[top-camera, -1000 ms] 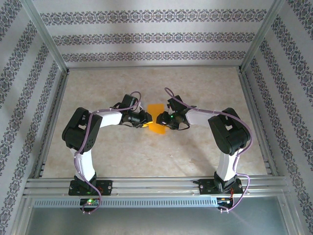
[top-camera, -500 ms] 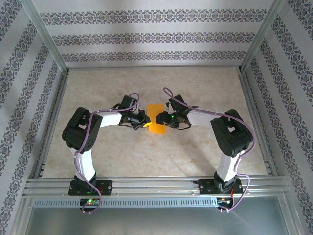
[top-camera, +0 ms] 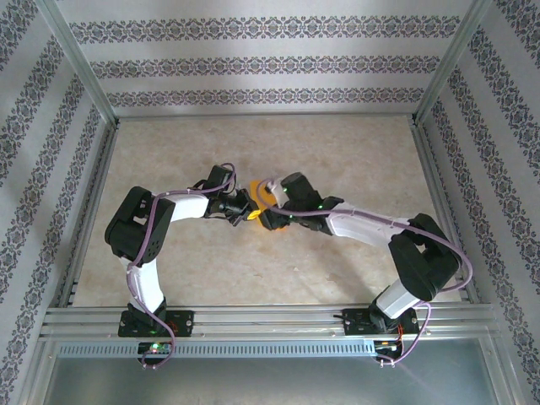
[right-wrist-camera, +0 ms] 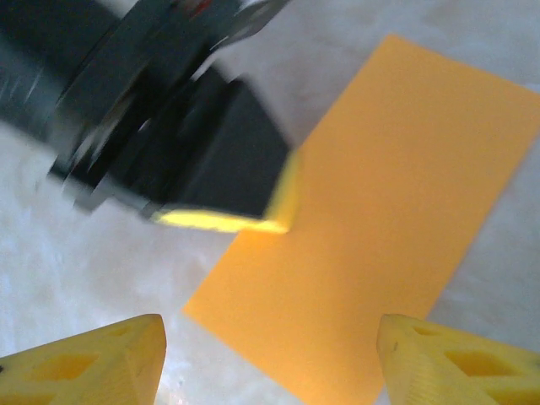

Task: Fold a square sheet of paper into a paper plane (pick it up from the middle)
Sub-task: Third fold the triangle at the center of the table.

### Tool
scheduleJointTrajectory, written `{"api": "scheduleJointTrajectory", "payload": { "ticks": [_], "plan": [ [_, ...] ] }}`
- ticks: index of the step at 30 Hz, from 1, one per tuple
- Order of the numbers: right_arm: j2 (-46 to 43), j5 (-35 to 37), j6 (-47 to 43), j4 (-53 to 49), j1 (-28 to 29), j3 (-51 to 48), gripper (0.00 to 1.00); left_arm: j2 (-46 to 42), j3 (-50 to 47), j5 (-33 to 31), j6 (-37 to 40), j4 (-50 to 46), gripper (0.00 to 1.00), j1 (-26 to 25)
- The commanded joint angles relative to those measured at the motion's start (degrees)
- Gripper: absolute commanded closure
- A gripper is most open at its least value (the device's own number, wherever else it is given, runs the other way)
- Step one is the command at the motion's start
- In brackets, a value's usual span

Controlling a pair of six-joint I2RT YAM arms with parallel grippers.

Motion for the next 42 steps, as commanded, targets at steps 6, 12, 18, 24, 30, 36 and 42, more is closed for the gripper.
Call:
{"api": "scheduleJointTrajectory", "payload": {
  "ticks": [6, 12, 18, 24, 30, 36, 42],
  "plan": [
    [5.05, 10.10, -14.35, 4.14, 5.93, -1.37, 0.35, -1.72, 0.68, -0.42, -4.68, -0.05, 1.00, 0.57],
    [8.50, 12.58, -16.90, 6.42, 6.27, -0.44, 0.36, -1.35, 1.12, -0.09, -5.04, -0.69, 1.00, 0.53],
    [9.76, 13.02, -17.36, 8.13, 6.14, -0.40, 0.45, -0.98, 1.03, 0.10, -5.27, -0.44, 1.00, 0.50],
    [9.02, 11.69, -17.28, 8.84, 6.10, -1.68, 0.64, -1.06, 1.04, -0.04, -5.32, -0.56, 1.00, 0.53],
    [8.72, 7.62, -15.94, 8.15, 5.36, -2.25, 0.83, -1.60, 0.69, -0.32, -4.89, -1.21, 0.87, 1.34],
    [7.45, -4.86, -10.03, 5.90, 2.75, -2.50, 0.91, -7.02, -5.03, -3.93, -2.82, -0.49, 0.62, 5.61],
    [7.39, -15.69, -2.60, 6.14, 1.14, -3.05, 0.92, -12.78, -2.46, -7.04, 7.05, -6.63, 0.56, 6.59]
  ]
}}
